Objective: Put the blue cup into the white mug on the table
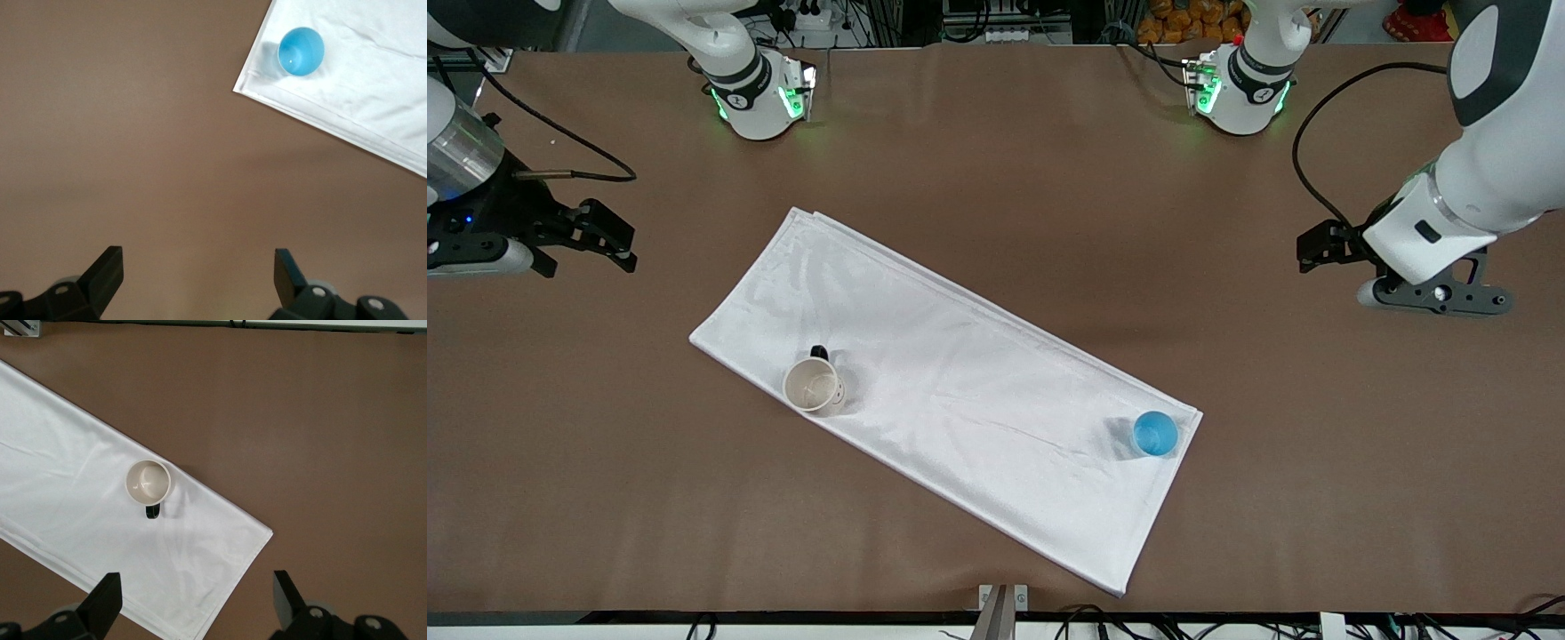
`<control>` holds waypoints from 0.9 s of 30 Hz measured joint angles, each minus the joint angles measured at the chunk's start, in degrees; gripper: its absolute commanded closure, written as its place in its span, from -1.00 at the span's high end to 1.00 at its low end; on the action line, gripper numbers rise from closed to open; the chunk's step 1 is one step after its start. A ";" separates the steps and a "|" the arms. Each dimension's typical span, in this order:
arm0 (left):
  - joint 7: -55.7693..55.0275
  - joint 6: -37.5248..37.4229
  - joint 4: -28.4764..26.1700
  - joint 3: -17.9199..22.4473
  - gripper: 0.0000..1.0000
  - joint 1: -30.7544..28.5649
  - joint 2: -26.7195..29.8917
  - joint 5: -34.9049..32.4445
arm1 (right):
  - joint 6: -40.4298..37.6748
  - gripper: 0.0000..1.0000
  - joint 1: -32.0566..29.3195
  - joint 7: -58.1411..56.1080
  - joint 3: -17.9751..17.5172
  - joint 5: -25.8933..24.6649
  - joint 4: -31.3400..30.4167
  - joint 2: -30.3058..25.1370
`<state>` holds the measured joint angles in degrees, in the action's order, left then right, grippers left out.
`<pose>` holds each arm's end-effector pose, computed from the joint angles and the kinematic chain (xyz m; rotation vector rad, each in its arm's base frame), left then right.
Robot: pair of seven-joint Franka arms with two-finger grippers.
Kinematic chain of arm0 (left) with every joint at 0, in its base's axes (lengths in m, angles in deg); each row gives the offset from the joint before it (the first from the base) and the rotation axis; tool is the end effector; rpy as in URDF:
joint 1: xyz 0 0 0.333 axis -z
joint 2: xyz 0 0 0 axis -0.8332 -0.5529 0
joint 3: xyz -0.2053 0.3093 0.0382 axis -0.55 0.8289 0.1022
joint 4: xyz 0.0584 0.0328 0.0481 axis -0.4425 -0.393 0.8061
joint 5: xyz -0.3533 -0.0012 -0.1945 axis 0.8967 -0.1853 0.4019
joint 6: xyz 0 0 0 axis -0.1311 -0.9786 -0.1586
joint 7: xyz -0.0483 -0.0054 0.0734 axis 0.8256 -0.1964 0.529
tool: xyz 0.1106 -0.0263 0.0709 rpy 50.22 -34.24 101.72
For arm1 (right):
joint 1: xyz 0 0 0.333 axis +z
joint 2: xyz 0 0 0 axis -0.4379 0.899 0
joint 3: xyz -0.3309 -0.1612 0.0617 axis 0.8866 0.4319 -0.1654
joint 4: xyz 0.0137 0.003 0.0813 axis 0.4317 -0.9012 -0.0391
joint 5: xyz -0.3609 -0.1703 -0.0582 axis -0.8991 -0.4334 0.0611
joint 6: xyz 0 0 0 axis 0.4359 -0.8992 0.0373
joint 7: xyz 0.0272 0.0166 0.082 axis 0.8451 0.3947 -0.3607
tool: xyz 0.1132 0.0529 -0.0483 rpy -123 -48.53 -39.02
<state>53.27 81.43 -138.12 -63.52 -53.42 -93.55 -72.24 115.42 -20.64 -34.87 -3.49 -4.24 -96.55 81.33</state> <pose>0.6058 -0.1234 0.5968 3.1310 -0.1749 -0.1363 0.5831 0.0672 0.6547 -3.1230 -0.0700 -0.1733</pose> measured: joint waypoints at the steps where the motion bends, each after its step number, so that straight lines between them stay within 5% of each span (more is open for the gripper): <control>1: -0.16 0.12 0.04 0.05 1.00 -0.13 -0.10 0.18 | -0.03 1.00 -0.03 0.00 0.01 0.00 0.00 0.00; 12: -0.68 3.64 0.01 0.52 1.00 -1.57 -3.30 3.37 | -2.11 1.00 -0.51 0.00 0.02 0.00 0.01 0.00; 27: -11.06 21.29 -0.21 0.17 1.00 4.18 -18.67 1.09 | -5.00 1.00 -0.51 -0.16 -0.72 0.03 -0.24 0.04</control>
<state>42.21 102.72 -138.32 -63.36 -49.24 -112.22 -71.15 110.42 -21.15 -35.04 -4.21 -4.21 -96.79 81.37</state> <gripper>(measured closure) 0.000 0.000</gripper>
